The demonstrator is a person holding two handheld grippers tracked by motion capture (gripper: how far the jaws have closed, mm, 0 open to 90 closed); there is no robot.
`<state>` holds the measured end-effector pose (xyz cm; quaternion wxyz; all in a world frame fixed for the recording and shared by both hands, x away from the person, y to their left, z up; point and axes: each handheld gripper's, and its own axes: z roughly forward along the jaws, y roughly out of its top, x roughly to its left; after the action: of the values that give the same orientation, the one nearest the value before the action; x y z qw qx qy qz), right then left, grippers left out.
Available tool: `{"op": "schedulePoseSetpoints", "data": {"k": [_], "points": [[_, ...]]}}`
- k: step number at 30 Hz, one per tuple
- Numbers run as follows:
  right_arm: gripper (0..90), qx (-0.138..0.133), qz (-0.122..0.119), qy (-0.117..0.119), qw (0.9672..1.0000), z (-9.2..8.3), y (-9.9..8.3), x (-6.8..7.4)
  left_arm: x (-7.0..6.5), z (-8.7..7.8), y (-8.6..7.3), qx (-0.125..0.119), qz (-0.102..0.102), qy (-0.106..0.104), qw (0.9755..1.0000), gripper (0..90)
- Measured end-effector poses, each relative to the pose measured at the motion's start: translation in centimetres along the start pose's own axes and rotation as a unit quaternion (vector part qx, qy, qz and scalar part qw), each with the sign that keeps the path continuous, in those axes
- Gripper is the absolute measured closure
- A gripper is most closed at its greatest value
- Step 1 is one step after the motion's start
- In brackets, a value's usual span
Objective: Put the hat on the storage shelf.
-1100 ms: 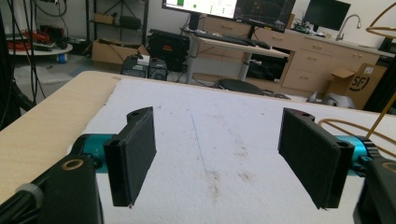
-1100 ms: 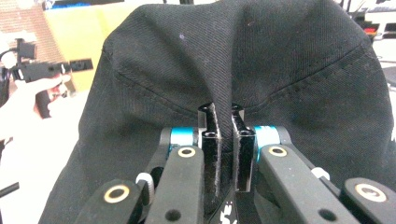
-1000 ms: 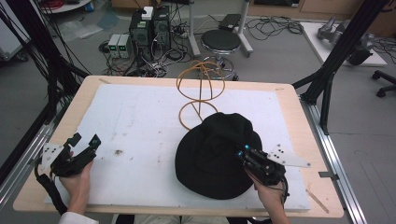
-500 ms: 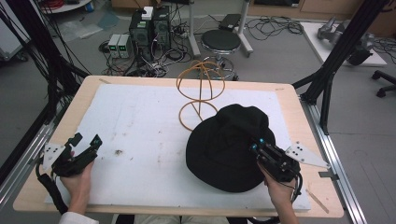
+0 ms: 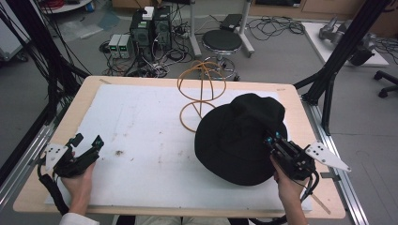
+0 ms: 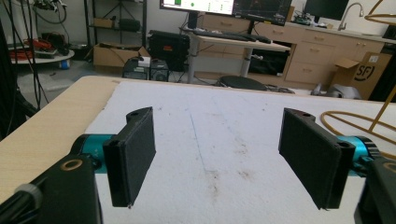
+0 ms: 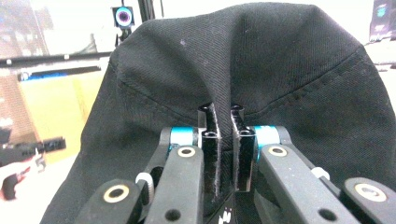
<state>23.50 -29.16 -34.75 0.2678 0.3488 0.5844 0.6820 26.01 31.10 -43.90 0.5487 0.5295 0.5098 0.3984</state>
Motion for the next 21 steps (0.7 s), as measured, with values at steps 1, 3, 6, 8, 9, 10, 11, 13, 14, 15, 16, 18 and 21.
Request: {"op": "schedulePoseSetpoints", "data": {"k": [1,3,6,8,9,10,11,13,14,15,16,18,21], "points": [[85.7,-0.005,0.000,-0.002,1.0000,-0.1,0.1,0.0,0.0,0.0,0.0,0.000,0.001,0.000,1.0000,27.4],[85.7,-0.015,-0.002,-0.002,0.9999,-0.1,0.4,0.1,0.0,0.0,0.0,-0.001,0.001,0.000,1.0000,27.4],[85.6,-0.029,-0.011,-0.007,0.9995,-0.1,0.9,0.5,0.0,0.0,0.0,-0.001,0.000,-0.001,1.0000,27.4],[85.6,-0.045,-0.011,-0.009,0.9989,-0.1,1.1,0.8,0.0,0.1,0.0,0.000,-0.002,-0.003,1.0000,27.4],[85.6,-0.054,-0.016,-0.012,0.9983,0.0,1.2,0.9,0.1,0.1,0.0,0.001,-0.003,-0.003,1.0000,27.4],[85.6,-0.060,-0.017,-0.014,0.9980,0.0,1.4,1.1,0.1,0.2,0.0,-0.001,-0.004,-0.003,1.0000,27.4],[85.6,-0.064,-0.016,-0.014,0.9977,0.2,1.6,1.2,0.1,0.2,0.0,-0.001,-0.005,-0.003,1.0000,27.4],[85.7,-0.073,-0.022,-0.015,0.9970,0.7,1.9,1.4,0.1,0.2,0.0,-0.002,-0.007,-0.003,1.0000,27.4],[85.6,-0.078,-0.025,-0.015,0.9966,1.0,2.1,1.4,0.1,0.2,0.0,-0.002,-0.008,-0.003,1.0000,27.4],[85.7,-0.081,-0.025,-0.017,0.9962,1.4,2.3,1.6,0.1,0.2,0.0,-0.002,-0.009,-0.003,1.0000,27.4],[85.6,-0.088,-0.031,-0.020,0.9955,1.7,2.4,1.7,0.1,0.2,0.0,-0.002,-0.009,-0.003,1.0000,27.4],[85.6,-0.099,-0.037,-0.024,0.9941,2.4,2.7,1.9,0.0,0.3,0.0,-0.002,-0.008,-0.004,1.0000,27.4],[85.7,-0.114,-0.047,-0.029,0.9920,3.3,3.4,2.2,0.0,0.4,0.0,-0.001,-0.006,-0.006,1.0000,27.4]]}}
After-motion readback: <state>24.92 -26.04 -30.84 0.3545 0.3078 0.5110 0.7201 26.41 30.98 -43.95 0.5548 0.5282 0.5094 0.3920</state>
